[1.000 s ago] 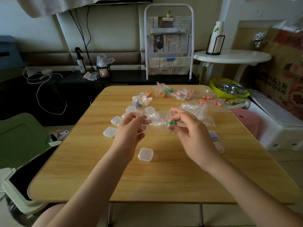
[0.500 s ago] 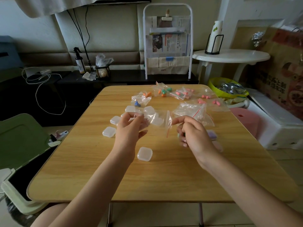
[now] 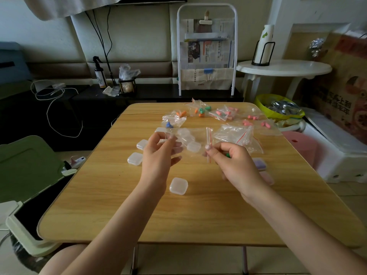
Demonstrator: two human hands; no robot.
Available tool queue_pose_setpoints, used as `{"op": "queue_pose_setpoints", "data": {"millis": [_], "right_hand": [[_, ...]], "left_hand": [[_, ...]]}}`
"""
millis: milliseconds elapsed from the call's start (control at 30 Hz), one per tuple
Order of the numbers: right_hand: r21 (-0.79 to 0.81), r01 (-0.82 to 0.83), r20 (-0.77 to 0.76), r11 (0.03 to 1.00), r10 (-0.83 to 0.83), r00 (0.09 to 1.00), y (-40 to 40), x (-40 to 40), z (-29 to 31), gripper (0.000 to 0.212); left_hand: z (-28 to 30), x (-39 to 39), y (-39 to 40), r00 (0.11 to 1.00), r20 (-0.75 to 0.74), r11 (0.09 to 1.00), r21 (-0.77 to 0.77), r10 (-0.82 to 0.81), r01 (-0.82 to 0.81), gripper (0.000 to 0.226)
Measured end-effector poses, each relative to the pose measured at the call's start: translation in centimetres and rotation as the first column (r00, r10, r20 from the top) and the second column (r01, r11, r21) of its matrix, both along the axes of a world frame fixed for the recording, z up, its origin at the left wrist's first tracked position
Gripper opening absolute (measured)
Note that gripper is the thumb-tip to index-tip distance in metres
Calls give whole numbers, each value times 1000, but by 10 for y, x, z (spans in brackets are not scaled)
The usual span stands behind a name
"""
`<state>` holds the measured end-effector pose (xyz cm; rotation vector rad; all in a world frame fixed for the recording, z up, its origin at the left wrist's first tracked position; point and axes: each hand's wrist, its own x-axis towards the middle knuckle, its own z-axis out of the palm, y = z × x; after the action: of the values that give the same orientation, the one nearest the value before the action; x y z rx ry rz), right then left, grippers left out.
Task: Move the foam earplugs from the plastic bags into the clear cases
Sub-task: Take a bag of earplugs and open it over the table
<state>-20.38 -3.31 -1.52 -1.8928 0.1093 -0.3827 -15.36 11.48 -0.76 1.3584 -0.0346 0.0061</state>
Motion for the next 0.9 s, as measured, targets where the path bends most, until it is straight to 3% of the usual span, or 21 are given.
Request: {"op": "queue_pose_setpoints", "data": {"millis": [167, 367, 467, 567, 700, 900], "right_hand": [[-6, -5, 22, 1000, 5, 1000, 1, 4, -3, 21], [-82, -17, 15, 997, 19, 1000, 3, 5, -6, 23], [-75, -1, 30, 997, 3, 1000, 5, 3, -6, 24], [32, -25, 10, 999, 24, 1000, 7, -1, -2, 30], [76, -43, -87, 996, 49, 995, 8, -4, 1, 43], [127, -53, -120, 991, 68, 990, 5, -5, 1, 12]], "left_hand": [[3, 3, 3, 1000, -6, 1000, 28, 11, -11, 19], [-2, 3, 6, 993, 87, 990, 110, 78, -87, 24], [-2, 0, 4, 968, 215, 964, 202, 126, -171, 26], [-1, -2, 4, 913, 383, 904, 324, 143, -277, 27], [-2, 0, 7, 884, 447, 888, 342, 136, -309, 25], [-1, 0, 7, 875, 461, 873, 357, 145, -333, 26]]}}
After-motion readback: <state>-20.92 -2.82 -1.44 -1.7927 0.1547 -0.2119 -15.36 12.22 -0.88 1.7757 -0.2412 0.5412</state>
